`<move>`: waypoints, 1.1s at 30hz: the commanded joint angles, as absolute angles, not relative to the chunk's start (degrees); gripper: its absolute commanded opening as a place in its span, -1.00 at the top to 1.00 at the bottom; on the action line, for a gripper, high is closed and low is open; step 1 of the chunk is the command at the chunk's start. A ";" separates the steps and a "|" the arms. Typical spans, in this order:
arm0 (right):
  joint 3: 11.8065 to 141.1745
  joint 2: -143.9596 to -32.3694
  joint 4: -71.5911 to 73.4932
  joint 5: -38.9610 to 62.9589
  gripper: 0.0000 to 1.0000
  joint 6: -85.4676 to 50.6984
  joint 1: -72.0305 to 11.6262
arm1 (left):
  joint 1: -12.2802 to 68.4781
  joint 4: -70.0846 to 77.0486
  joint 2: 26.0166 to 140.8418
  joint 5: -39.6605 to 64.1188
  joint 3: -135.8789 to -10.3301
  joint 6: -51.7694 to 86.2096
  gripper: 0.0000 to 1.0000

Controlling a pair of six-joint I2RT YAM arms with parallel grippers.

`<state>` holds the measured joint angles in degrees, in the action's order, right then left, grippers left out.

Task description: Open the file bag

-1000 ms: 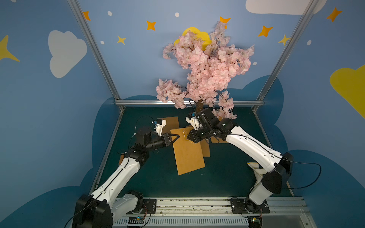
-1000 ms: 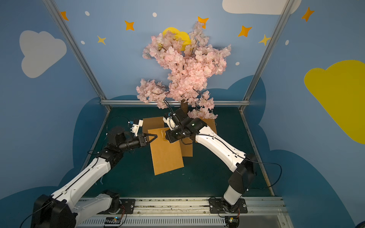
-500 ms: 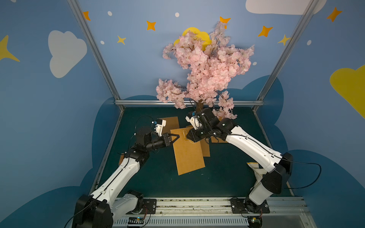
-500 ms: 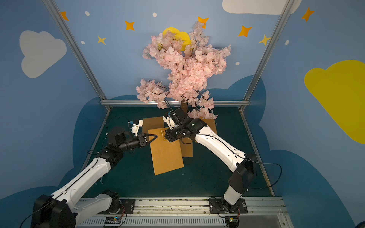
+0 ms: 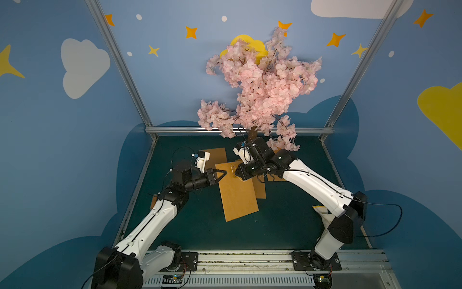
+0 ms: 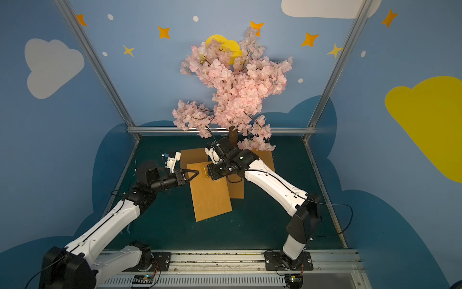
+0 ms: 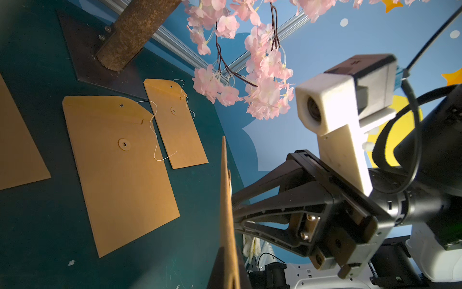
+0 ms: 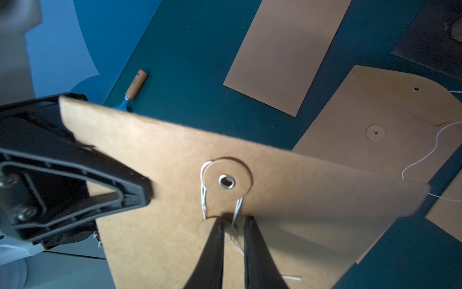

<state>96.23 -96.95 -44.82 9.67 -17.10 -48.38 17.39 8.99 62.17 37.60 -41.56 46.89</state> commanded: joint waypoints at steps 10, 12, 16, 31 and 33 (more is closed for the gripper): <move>96.98 -97.08 -45.48 8.70 1.00 -18.49 -48.78 | 17.58 8.25 60.41 36.86 -42.45 45.47 0.95; 96.86 -96.78 -45.70 8.46 1.00 -18.11 -48.61 | 17.58 7.33 60.12 36.36 -42.54 44.77 0.95; 96.85 -96.25 -46.22 8.03 1.00 -17.10 -47.93 | 17.55 5.94 59.70 36.00 -42.63 43.75 0.95; 102.77 -97.83 -51.17 5.11 1.00 -12.68 -45.31 | 17.67 5.63 59.21 38.20 -42.12 42.67 0.95; 104.32 -98.58 -51.76 5.03 1.00 -12.40 -44.79 | 17.67 5.71 59.07 38.78 -41.86 42.41 0.95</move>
